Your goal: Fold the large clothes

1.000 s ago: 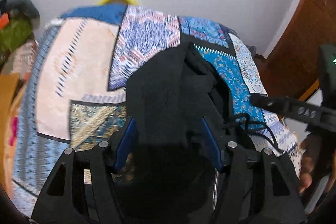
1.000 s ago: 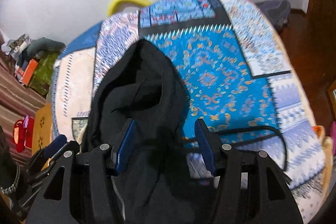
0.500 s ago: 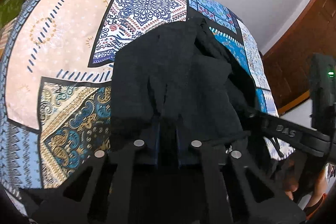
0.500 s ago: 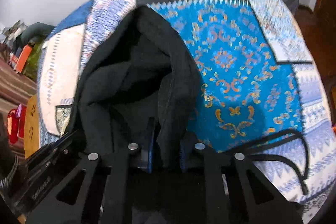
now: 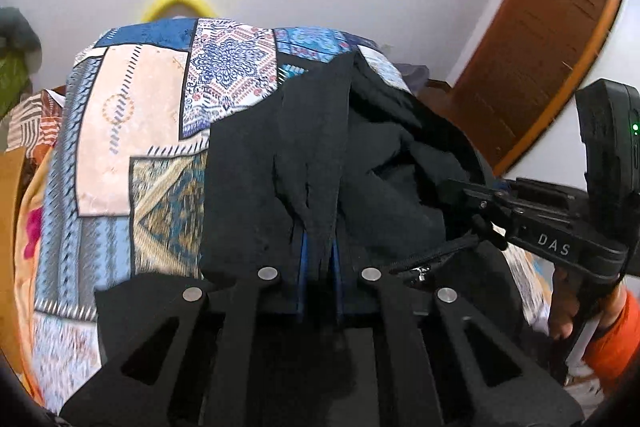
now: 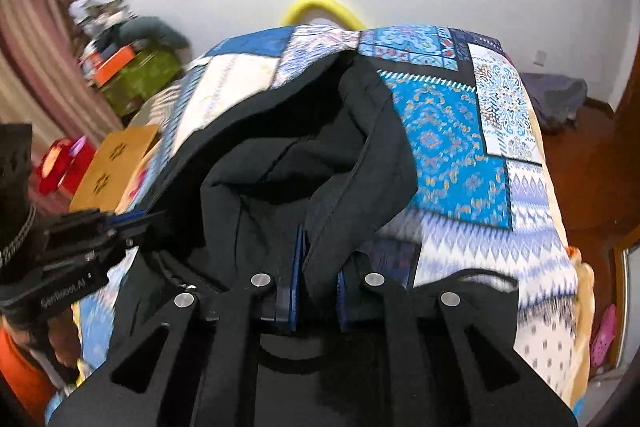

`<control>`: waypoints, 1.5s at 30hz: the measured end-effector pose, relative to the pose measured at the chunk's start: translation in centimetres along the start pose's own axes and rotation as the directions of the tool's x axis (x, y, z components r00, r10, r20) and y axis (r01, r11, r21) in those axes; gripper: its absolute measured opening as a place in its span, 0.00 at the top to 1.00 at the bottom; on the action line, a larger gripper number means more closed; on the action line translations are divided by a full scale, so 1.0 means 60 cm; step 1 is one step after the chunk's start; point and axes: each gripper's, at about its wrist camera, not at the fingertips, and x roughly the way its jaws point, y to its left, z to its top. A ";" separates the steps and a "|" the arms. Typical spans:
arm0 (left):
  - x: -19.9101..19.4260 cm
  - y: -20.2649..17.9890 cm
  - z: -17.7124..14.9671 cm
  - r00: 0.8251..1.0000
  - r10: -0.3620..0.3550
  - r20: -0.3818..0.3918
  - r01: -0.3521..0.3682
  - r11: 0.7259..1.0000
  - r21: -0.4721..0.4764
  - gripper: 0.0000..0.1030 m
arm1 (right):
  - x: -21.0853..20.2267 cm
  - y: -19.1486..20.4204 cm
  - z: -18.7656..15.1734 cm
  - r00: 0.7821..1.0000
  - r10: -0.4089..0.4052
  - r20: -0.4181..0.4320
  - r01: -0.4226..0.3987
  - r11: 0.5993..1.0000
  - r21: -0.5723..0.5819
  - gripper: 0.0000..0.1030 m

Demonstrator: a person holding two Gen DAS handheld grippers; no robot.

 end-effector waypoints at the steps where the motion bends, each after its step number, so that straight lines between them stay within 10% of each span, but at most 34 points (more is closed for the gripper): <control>1: -0.011 -0.004 -0.014 1.000 -0.003 -0.002 0.003 1.000 0.000 0.91 | -0.015 0.010 -0.022 1.000 0.018 -0.006 -0.018 1.000 -0.015 0.88; 8: -0.048 -0.023 -0.151 0.997 -0.019 -0.078 0.018 1.000 -0.018 0.91 | -0.025 0.014 -0.129 0.994 0.074 -0.086 -0.074 0.997 0.002 0.87; 19: -0.013 -0.030 -0.267 0.966 0.140 -0.217 -0.139 0.990 0.021 0.90 | -0.024 -0.010 -0.206 0.983 -0.057 -0.175 0.069 0.996 0.062 0.81; 25: -0.064 -0.036 -0.225 0.984 0.138 -0.114 -0.136 0.990 0.026 0.81 | -0.072 -0.020 -0.195 0.991 -0.085 -0.101 0.091 0.995 0.048 0.75; 29: -0.088 -0.051 -0.175 0.989 0.146 -0.032 -0.144 0.988 0.056 0.64 | -0.096 -0.023 -0.169 0.994 -0.108 -0.021 0.109 0.993 0.047 0.44; 39: -0.021 -0.087 -0.065 0.979 0.195 0.054 -0.201 0.965 0.167 0.40 | -0.047 -0.043 -0.105 0.997 -0.076 0.011 0.075 0.994 0.077 0.44; 45: 0.072 -0.083 -0.038 0.979 0.203 -0.031 -0.193 0.959 0.208 0.40 | 0.024 -0.067 -0.076 0.997 -0.062 -0.043 0.066 0.991 0.116 0.44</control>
